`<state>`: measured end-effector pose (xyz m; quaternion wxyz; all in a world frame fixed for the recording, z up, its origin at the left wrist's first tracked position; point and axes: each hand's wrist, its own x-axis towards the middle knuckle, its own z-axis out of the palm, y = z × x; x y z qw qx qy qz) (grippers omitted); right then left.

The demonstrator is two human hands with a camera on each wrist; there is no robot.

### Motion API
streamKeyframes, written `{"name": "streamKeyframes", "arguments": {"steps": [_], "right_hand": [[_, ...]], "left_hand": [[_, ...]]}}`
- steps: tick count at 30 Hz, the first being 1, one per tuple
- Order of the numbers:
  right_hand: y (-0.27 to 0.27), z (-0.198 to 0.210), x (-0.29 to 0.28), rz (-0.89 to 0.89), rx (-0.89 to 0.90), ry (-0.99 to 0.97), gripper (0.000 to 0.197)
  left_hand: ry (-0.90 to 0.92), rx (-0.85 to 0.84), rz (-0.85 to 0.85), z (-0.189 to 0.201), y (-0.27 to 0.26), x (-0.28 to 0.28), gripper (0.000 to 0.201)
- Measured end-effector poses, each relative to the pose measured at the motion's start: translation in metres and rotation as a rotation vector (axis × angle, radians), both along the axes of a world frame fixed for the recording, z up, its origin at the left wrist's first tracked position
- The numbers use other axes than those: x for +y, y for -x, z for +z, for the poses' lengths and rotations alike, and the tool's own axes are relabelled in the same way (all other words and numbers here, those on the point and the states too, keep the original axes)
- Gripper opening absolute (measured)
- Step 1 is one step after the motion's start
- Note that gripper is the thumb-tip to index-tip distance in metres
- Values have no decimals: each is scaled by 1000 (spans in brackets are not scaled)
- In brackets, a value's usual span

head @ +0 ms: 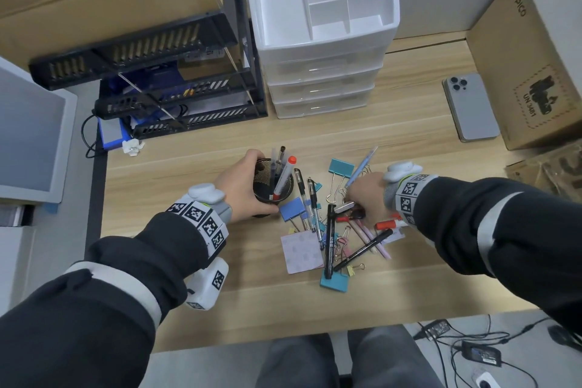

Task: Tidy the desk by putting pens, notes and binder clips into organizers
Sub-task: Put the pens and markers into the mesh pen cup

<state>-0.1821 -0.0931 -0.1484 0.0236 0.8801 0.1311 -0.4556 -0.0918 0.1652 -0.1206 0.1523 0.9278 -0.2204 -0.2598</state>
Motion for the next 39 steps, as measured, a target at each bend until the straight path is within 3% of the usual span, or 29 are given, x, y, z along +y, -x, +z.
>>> {"name": "streamKeyframes", "arguments": {"steps": [10, 16, 20, 24, 29, 33, 36, 39], "right_hand": [[-20, 20, -12, -216, -114, -276, 14], [-62, 63, -6, -773, -303, -625, 21], [-78, 80, 26, -981, -419, -889, 25], [-81, 66, 61, -970, -468, -1001, 22], [-75, 38, 81, -856, -666, -781, 22], [-72, 37, 78, -845, -681, -692, 25], [-72, 41, 73, -889, -686, -727, 22], [-76, 47, 71, -1030, -681, -895, 36]], "left_hand": [[6, 8, 0, -1, -2, 0, 99], [20, 15, 15, -2, -4, -1, 98], [28, 10, 21, -3, -4, -4, 101], [34, 25, 14, -3, -6, -8, 98], [70, 28, 26, -7, -3, -12, 99], [93, 27, 36, -10, -3, -12, 99], [92, 26, 48, -9, -3, -11, 95], [85, 26, 47, -8, -4, -10, 95]]}}
